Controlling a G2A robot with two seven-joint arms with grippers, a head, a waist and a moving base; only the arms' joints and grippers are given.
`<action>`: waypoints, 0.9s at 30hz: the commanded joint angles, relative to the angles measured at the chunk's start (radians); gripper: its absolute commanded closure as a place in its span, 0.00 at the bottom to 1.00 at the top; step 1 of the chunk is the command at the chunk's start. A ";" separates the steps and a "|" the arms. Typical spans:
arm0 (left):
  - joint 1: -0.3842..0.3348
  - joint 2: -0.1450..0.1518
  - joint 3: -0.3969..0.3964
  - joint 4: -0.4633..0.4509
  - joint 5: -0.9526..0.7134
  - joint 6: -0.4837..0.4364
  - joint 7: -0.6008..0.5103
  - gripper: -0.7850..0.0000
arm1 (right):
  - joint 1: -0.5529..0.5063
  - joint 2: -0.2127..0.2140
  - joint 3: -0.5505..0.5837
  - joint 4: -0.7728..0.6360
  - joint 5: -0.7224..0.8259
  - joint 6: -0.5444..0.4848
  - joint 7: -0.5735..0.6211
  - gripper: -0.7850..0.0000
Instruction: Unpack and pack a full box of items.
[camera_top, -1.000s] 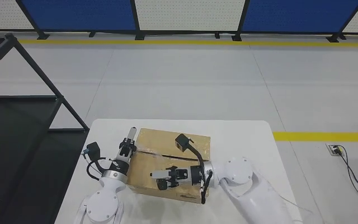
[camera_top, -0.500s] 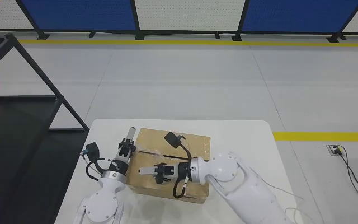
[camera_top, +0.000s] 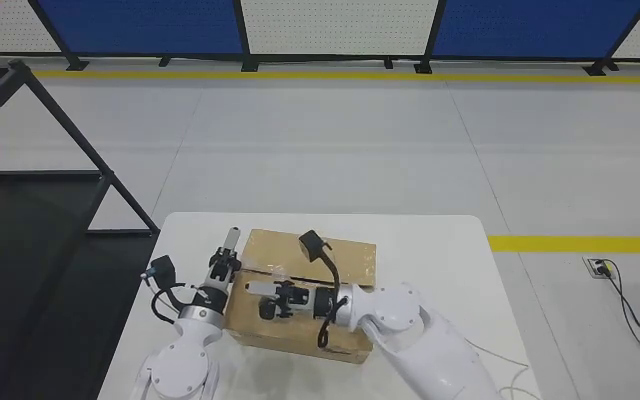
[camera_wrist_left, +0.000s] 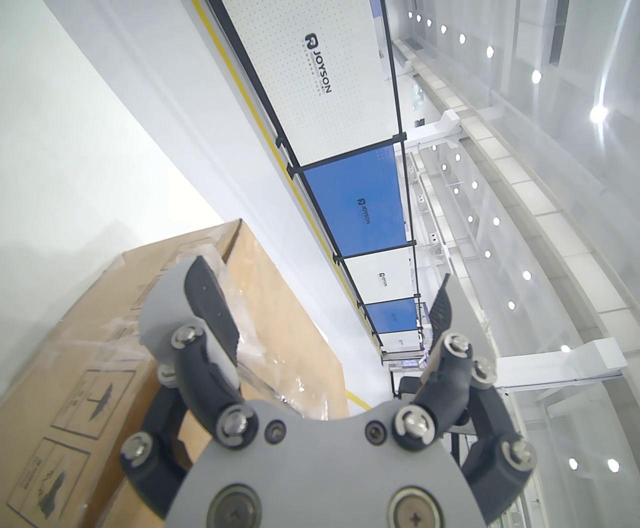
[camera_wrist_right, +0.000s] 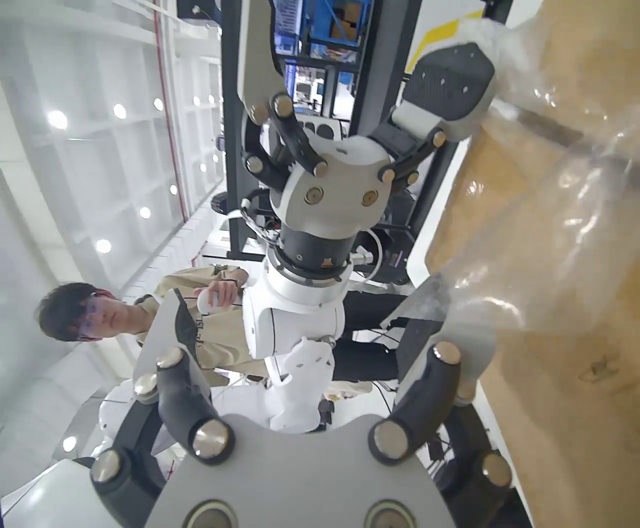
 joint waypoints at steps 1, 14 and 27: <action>0.002 0.000 -0.002 -0.001 0.002 -0.001 0.001 0.00 | -0.003 -0.006 0.002 0.016 0.011 -0.036 -0.033 0.00; 0.010 0.000 -0.002 -0.006 0.002 -0.002 0.002 0.00 | -0.083 -0.002 0.082 -0.031 -0.012 -0.168 -0.151 0.00; 0.011 -0.001 0.003 -0.007 0.007 0.000 0.000 0.00 | -0.171 0.006 0.150 -0.103 -0.027 -0.216 -0.221 0.00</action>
